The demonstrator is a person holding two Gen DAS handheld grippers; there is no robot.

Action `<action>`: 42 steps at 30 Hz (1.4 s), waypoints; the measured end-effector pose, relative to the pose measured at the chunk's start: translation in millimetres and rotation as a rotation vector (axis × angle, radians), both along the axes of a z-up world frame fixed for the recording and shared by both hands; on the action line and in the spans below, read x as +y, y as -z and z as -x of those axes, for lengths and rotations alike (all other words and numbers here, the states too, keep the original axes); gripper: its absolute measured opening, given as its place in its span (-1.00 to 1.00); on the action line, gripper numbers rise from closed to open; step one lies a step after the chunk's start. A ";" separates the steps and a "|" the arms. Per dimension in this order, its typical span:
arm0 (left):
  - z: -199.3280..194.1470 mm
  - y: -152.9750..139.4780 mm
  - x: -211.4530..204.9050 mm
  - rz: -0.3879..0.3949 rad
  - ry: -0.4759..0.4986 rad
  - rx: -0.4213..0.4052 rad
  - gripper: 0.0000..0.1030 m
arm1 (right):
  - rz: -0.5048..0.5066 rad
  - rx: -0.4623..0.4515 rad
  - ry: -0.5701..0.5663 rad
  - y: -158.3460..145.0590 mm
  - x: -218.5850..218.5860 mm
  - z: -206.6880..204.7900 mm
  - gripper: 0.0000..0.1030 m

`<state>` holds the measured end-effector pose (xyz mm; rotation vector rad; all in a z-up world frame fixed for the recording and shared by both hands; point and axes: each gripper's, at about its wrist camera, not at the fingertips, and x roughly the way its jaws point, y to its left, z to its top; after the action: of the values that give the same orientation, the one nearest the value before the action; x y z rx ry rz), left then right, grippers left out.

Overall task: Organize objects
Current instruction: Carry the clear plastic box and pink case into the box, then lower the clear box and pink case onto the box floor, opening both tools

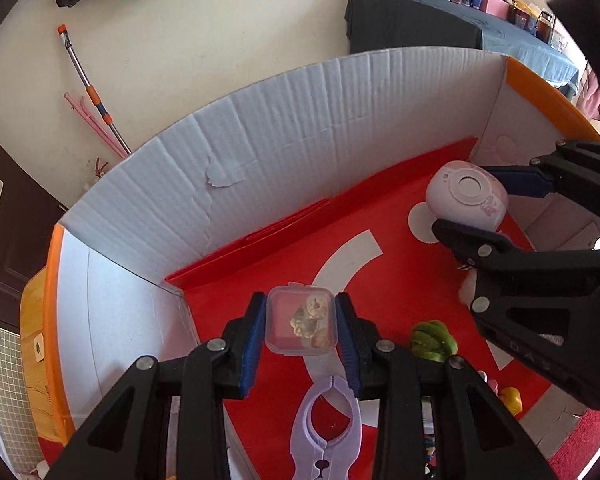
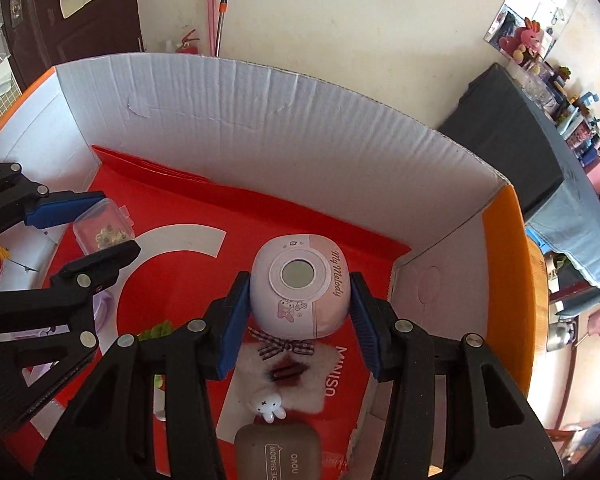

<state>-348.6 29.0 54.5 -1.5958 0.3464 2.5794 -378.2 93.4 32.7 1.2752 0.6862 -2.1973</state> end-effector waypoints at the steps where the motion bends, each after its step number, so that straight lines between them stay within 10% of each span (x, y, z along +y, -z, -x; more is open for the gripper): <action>1: 0.8 1.3 -0.6 -0.001 -0.001 -0.006 -0.30 | -0.005 -0.005 0.007 2.0 -0.2 3.0 -0.10; 42: 9.7 15.8 -0.8 0.002 0.001 -0.052 -0.28 | -0.021 -0.057 0.014 16.6 -2.5 29.9 -0.09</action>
<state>-358.3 28.1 38.7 -1.6596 0.3463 2.5318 -408.2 90.9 16.2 1.3518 0.6820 -2.1611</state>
